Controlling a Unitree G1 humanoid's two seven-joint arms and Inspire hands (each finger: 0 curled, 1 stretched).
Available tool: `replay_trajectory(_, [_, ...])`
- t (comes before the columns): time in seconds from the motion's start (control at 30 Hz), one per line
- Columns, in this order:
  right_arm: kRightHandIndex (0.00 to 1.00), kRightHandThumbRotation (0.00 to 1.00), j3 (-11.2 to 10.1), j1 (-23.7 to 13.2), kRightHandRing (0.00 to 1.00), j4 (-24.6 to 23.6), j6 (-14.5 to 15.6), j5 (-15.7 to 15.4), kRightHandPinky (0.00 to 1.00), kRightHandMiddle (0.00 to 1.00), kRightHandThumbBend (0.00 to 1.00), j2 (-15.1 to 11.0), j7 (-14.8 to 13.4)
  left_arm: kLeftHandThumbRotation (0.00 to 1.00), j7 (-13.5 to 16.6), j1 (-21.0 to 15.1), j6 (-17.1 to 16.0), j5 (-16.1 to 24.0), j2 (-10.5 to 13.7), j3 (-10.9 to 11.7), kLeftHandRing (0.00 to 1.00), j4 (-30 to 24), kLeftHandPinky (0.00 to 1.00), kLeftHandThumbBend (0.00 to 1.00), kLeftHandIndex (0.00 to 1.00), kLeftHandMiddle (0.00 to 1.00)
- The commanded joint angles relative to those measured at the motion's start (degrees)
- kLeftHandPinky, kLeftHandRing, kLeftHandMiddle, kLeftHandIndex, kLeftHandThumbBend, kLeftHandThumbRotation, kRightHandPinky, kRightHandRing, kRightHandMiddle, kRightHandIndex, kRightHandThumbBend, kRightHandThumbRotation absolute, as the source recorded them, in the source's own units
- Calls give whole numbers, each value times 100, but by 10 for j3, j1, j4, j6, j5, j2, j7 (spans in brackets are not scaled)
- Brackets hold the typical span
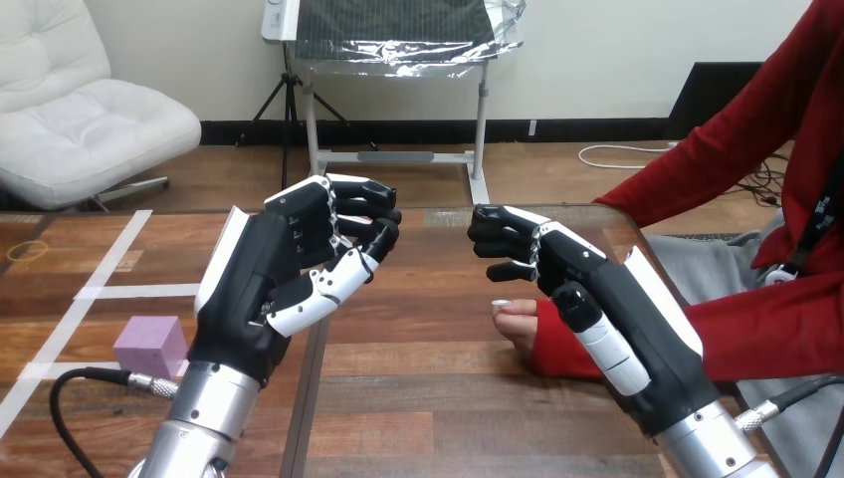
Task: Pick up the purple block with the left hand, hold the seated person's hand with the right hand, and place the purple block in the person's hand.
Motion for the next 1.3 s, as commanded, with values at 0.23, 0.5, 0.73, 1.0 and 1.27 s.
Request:
replay_trajectory(0.23, [83, 100, -6, -18, 83, -31, 2, 6, 77, 83, 91, -2, 1, 31, 2, -35, -9, 0, -2, -2, 54, -8, 35, 46, 58, 59])
replay_trajectory(0.5, [84, 100, -6, -18, 83, -30, 2, 5, 77, 83, 90, -3, 1, 31, 3, -34, -8, -1, -3, -1, 54, -8, 35, 46, 58, 59])
replay_trajectory(0.73, [84, 100, -6, -18, 83, -29, 1, 2, 77, 84, 90, -4, 1, 31, 10, -33, -4, 2, -6, 0, 55, -9, 35, 48, 58, 60])
replay_trajectory(1.0, [84, 100, -7, -18, 83, -28, 0, 4, 77, 84, 90, -4, 1, 30, 55, -38, -28, 62, 5, 10, 56, 7, 37, 51, 59, 63])
replay_trajectory(1.27, [84, 100, -6, -18, 83, -28, 0, 5, 77, 84, 90, -4, 3, 31, 90, -56, -45, 125, 38, 26, 63, 34, 45, 54, 64, 69])
